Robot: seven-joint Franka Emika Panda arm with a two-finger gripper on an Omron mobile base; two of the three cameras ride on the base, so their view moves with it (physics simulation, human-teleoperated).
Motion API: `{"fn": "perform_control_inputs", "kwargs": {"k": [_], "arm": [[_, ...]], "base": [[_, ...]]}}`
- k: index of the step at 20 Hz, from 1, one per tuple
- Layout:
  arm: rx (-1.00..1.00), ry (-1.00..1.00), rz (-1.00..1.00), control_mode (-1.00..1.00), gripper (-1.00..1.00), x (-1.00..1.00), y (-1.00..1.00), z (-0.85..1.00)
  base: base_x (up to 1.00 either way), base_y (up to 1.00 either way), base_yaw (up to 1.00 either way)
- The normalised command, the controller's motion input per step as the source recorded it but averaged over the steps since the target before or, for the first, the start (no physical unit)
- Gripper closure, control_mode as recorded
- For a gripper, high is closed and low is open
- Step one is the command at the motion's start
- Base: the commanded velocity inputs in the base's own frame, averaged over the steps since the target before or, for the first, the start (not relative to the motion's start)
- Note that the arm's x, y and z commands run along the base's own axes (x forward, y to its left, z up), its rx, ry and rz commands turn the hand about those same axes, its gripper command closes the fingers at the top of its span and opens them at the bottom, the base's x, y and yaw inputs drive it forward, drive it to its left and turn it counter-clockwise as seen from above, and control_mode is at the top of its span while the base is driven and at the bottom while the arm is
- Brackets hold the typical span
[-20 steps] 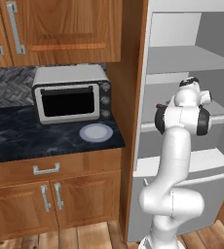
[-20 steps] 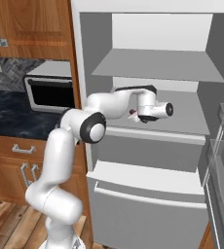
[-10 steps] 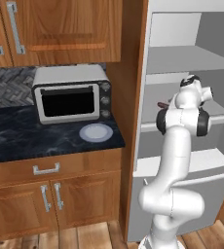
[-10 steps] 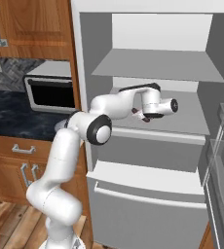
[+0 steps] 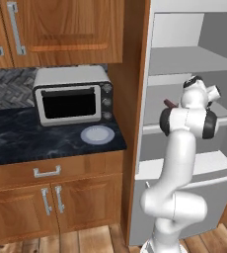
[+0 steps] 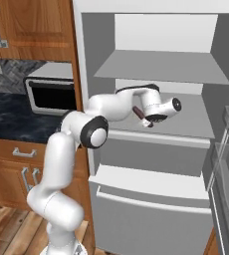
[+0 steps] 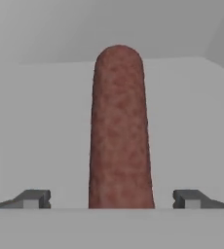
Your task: Move the hot dog bun to the plate on the dining table and place the condiment next to that plate. Then navigate to the fridge and take the sausage and place it on the plate as well.
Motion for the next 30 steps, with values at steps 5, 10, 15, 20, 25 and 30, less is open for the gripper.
{"fn": "perform_control_inputs", "kwargs": {"k": [5,10,15,20,25,30], "arm": [[-0.14,0.02,-0.05,-1.00,1.00,-0.08,0.08,-0.38],[-0.01,0.00,-0.05,-1.00,1.00,-0.12,0.00,-0.09],[0.00,0.00,-0.02,-1.00,1.00,-0.77,-0.12,0.21],[0.00,0.00,0.00,-1.00,1.00,-0.87,-0.03,0.92],[0.00,0.00,-0.05,-1.00,1.00,-1.00,0.29,0.63],[0.00,0.02,-0.34,-1.00,1.00,-1.00,0.45,0.05]], "base": [[0.00,0.00,0.00],[0.00,0.00,0.00],[0.00,0.00,0.00],[0.00,0.00,0.00],[0.00,0.00,0.00],[0.00,0.00,0.00]]}}
